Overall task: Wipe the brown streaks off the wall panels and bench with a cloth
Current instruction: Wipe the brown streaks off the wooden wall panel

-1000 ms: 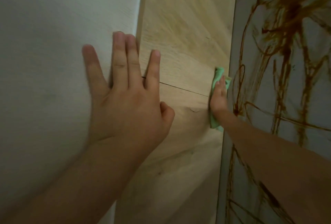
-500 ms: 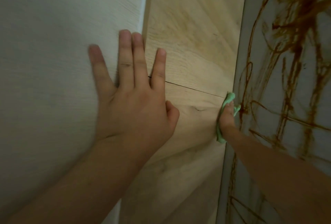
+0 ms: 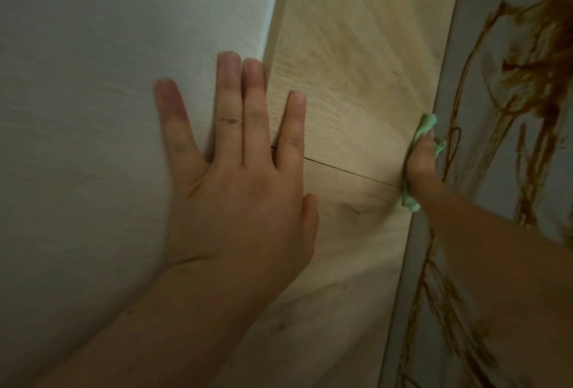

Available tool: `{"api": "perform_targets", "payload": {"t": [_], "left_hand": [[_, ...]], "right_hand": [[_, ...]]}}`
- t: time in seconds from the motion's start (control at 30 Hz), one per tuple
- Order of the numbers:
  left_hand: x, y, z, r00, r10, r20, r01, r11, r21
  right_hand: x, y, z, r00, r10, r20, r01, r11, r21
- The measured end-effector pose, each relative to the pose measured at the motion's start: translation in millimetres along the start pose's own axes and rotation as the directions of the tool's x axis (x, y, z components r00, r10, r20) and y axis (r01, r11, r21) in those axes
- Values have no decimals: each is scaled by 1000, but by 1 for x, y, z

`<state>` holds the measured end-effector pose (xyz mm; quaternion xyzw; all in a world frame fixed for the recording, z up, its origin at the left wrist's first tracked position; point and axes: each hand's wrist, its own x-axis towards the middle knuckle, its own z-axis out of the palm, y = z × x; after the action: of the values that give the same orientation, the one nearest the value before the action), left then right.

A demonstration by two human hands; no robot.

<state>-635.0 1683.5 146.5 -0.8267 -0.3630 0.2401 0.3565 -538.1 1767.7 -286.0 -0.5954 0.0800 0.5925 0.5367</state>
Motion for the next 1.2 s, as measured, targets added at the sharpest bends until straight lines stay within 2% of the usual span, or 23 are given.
{"api": "perform_targets", "payload": {"t": [0.2,0.33,0.47,0.57,0.63,0.7,0.73,0.77,0.87,0.93,1.03,1.07,1.1,1.13,1.17,1.2], "left_hand": [[2,2,-2,999,-1,38,1,1000,10],[2,1,-6,999,1,45,0,1000,-11],[3,2,-14,999,-21,50,21,1000,-10],[3,1,-16,998,-26,48,28,999,-28],[4,0,-15,999,-22,42,26,996,-87],[4,-1,-14,1000,3,16,-1,985,-171],[4,-1,-14,1000,9,10,-7,980,-201],[5,-2,-15,1000,12,9,-10,976,-220],[3,0,-14,1000,-12,19,15,977,-213],[3,-1,-13,1000,-21,21,25,976,-215],[2,-1,-10,1000,-22,5,22,978,-209],[2,-1,-10,1000,-23,3,23,978,-208],[2,0,-9,1000,-26,7,27,978,-206],[2,0,-9,999,-33,13,35,979,-202],[2,1,-9,999,-36,16,38,979,-199],[2,1,-9,999,-40,17,42,979,-198]], "right_hand": [[-20,-39,10,1000,-5,-3,5,1000,-28],[-66,-92,31,972,-223,73,228,971,-73],[-141,-140,51,870,-472,145,487,868,-98],[-201,-164,67,751,-612,249,653,745,-137],[-237,-169,71,600,-722,346,795,586,-155],[-253,-153,65,415,-801,432,908,396,-137],[-251,-137,56,349,-809,473,936,323,-137],[-245,-118,45,321,-799,509,947,282,-154],[-224,-70,12,368,-733,571,930,287,-231],[-212,-76,15,435,-714,549,900,336,-276],[-203,-147,49,677,-648,348,735,620,-276],[-202,-175,59,713,-629,310,700,664,-262],[-205,-194,67,703,-641,308,710,657,-254],[-212,-201,73,654,-678,334,755,609,-242],[-222,-197,74,579,-726,371,814,536,-222],[-232,-185,71,472,-776,419,881,426,-204]]}}
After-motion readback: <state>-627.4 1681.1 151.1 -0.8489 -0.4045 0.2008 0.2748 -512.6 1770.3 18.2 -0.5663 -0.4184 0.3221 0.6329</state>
